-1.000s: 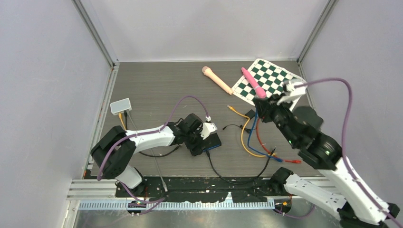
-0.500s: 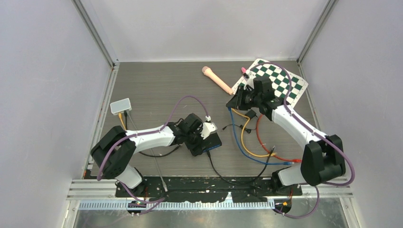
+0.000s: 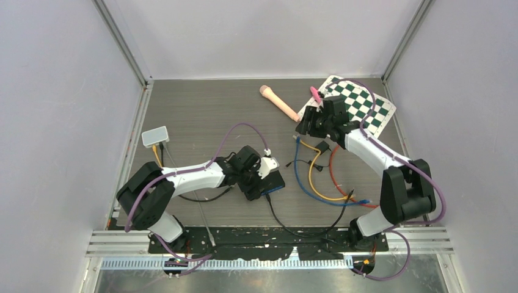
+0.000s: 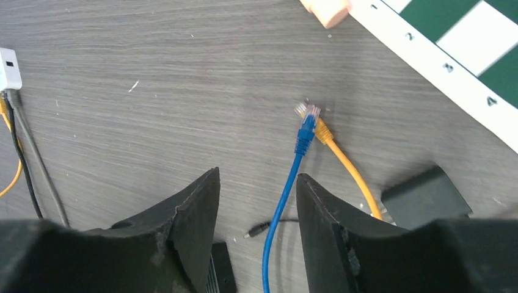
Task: Pull the plug from the switch port
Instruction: Place the connector at the center of the board, then pull the connector from the switch port.
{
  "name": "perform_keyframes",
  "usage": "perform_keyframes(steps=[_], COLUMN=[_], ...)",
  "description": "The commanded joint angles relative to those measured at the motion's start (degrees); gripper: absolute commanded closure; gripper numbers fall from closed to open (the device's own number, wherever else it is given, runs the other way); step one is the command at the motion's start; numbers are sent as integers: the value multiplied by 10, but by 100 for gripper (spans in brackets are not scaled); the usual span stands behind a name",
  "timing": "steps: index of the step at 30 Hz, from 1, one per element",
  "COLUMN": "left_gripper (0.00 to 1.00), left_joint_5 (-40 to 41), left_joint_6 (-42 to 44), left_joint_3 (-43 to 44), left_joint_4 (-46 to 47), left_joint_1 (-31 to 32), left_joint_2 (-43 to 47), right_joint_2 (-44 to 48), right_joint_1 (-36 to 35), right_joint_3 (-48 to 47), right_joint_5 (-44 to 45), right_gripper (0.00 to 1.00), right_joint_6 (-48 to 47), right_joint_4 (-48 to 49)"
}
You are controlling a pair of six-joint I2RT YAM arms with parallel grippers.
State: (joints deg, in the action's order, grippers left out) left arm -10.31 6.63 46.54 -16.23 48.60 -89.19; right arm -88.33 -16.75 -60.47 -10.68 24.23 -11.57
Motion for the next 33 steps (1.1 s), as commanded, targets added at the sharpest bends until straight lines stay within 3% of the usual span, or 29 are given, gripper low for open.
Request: perform_keyframes(steps=[1, 7, 15, 20, 26, 33], left_gripper=[58, 57, 52, 44, 41, 49], left_joint_5=[-6, -4, -5, -6, -19, -37], left_joint_6=[0, -7, -8, -10, -10, -11], left_joint_3=[2, -9, -9, -13, -10, -10], left_joint_4=[27, 38, 40, 44, 42, 40], left_joint_1=[-3, -3, -3, -3, -4, -13], left_joint_2=[7, 15, 10, 12, 0, 0], right_joint_2=[94, 229, 330, 337, 333, 251], right_joint_1=[1, -21, -119, -185, -203, -272], right_joint_3=[40, 176, 332, 394, 464, 495], right_joint_5=[10, -133, -118, -97, -101, -29], right_gripper=[42, 43, 50, 50, 50, 48], right_joint_6=[-8, 59, 173, 222, 278, 343], right_joint_4=[5, 94, 179, 204, 299, 406])
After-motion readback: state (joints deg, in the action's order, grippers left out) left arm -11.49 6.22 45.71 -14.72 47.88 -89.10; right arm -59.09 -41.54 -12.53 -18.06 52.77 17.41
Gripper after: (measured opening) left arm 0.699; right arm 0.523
